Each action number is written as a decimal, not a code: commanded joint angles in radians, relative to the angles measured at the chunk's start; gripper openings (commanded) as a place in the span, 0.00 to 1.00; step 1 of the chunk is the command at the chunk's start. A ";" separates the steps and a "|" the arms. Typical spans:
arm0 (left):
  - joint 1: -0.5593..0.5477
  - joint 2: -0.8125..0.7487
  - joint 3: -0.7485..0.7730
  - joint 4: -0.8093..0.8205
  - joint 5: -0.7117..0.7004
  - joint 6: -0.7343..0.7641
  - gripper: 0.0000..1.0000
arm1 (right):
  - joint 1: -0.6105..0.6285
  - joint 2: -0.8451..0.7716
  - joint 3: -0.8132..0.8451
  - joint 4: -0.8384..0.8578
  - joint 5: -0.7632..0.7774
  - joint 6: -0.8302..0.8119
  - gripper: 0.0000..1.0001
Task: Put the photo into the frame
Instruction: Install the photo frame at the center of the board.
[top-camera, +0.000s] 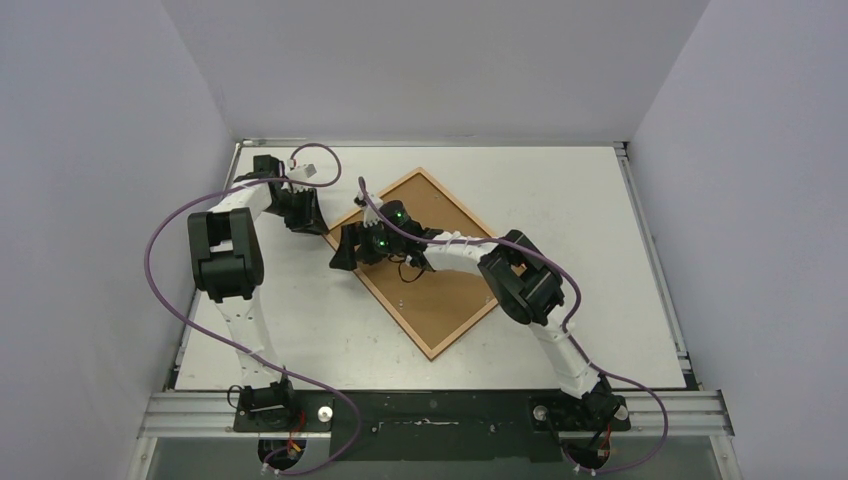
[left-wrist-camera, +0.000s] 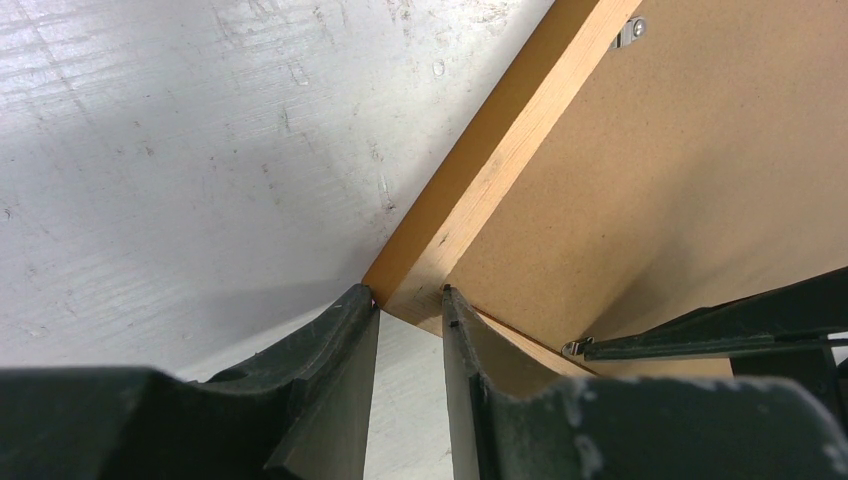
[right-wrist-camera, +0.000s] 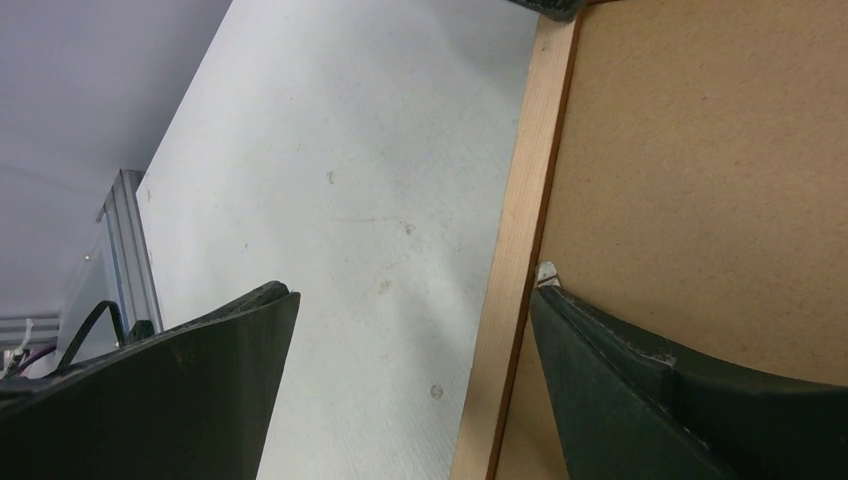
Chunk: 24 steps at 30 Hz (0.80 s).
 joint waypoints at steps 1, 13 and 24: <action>-0.009 0.004 -0.015 0.025 0.000 0.004 0.27 | 0.044 -0.054 -0.029 0.006 -0.068 0.037 0.90; -0.009 -0.001 -0.016 0.024 0.002 0.005 0.26 | 0.033 -0.066 0.013 0.007 -0.072 0.042 0.90; -0.009 -0.003 -0.005 0.015 0.001 0.003 0.26 | -0.062 -0.137 0.030 0.024 -0.030 0.028 0.92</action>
